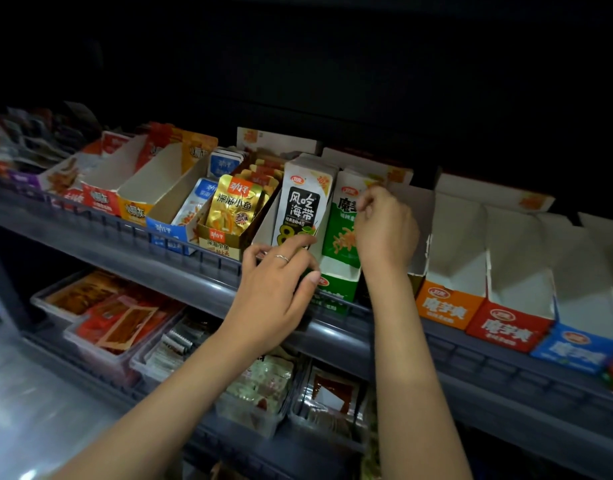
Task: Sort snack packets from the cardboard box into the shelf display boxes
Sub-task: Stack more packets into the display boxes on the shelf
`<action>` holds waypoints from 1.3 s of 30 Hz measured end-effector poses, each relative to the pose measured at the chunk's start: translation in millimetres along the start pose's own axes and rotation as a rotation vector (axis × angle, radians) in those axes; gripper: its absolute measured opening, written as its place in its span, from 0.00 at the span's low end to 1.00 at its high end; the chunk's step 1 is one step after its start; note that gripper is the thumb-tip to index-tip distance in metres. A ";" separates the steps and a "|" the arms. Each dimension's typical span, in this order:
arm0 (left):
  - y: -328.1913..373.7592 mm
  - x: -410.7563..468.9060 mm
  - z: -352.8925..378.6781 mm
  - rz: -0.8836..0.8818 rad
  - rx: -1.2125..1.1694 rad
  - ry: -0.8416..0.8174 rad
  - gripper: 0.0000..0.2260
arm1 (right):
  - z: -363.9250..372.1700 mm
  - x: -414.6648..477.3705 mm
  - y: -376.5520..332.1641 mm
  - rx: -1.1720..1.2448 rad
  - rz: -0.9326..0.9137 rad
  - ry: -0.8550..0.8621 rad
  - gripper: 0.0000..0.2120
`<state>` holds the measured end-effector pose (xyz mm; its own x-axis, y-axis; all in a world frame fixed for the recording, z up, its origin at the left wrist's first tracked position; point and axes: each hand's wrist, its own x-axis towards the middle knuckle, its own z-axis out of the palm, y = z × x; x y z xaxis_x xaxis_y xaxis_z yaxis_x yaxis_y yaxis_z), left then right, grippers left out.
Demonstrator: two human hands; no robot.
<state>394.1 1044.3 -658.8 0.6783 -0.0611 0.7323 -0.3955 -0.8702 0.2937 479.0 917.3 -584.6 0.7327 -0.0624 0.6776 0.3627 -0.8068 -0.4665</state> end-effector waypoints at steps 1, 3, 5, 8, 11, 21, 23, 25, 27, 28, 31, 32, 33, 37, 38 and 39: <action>0.3 -0.3 -0.4 0.000 0.001 -0.002 0.11 | -1.8 1.2 1.9 -0.051 -0.053 -0.078 0.11; 0.6 -0.3 -0.8 -0.002 0.001 -0.005 0.11 | -6.5 2.4 3.9 -0.198 -0.112 -0.245 0.16; 1.0 -0.5 -0.9 -0.005 0.003 -0.007 0.11 | -11.0 1.2 1.8 -0.313 -0.117 -0.413 0.22; 1.7 -0.2 -0.7 -0.010 0.009 -0.010 0.11 | -10.5 -2.4 -5.2 -0.456 -0.106 -0.571 0.28; 2.3 -0.3 -0.9 -0.006 0.013 -0.002 0.12 | -10.2 -3.6 -12.0 -0.611 -0.094 -0.612 0.29; 0.2 1.0 -1.9 0.002 0.001 0.005 0.13 | -10.7 -5.5 -15.0 -0.657 0.016 -0.586 0.31; 0.0 0.7 -2.1 0.010 0.011 -0.002 0.12 | -9.8 -6.3 -14.1 -0.642 -0.002 -0.563 0.31; -0.7 0.5 -2.9 0.023 0.025 -0.005 0.11 | -10.1 -7.0 -13.6 -0.590 -0.015 -0.549 0.30; -2.5 1.0 -2.3 0.043 0.055 -0.010 0.11 | -12.0 -7.2 -12.2 -0.490 -0.016 -0.547 0.29; -3.7 1.0 -2.3 0.054 0.072 -0.013 0.10 | -14.2 -7.5 -12.0 -0.443 -0.021 -0.548 0.29; -6.6 -1.5 -5.3 0.092 0.118 -0.007 0.11 | -21.1 -11.6 -15.9 -0.351 -0.080 -0.511 0.24; -6.8 -2.5 -7.6 0.107 0.125 -0.002 0.11 | -23.7 -13.7 -17.9 -0.334 -0.102 -0.474 0.23; -6.1 -4.2 -11.1 0.125 0.127 0.003 0.12 | -26.6 -16.3 -19.9 -0.324 -0.121 -0.427 0.21; -1.1 -13.2 -31.1 0.285 0.088 -0.013 0.12 | -45.0 -31.0 -26.8 -0.281 -0.202 -0.249 0.16; -0.1 -17.0 -35.7 0.336 0.074 -0.045 0.11 | -51.1 -36.7 -27.0 -0.237 -0.230 -0.223 0.15; 1.3 -21.6 -40.3 0.375 0.056 -0.092 0.11 | -58.0 -43.6 -27.7 -0.187 -0.261 -0.201 0.13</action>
<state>354.0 1064.2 -649.4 0.5463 -0.4216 0.7238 -0.5943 -0.8040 -0.0197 403.7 908.3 -568.3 0.7348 0.2607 0.6262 0.4542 -0.8748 -0.1688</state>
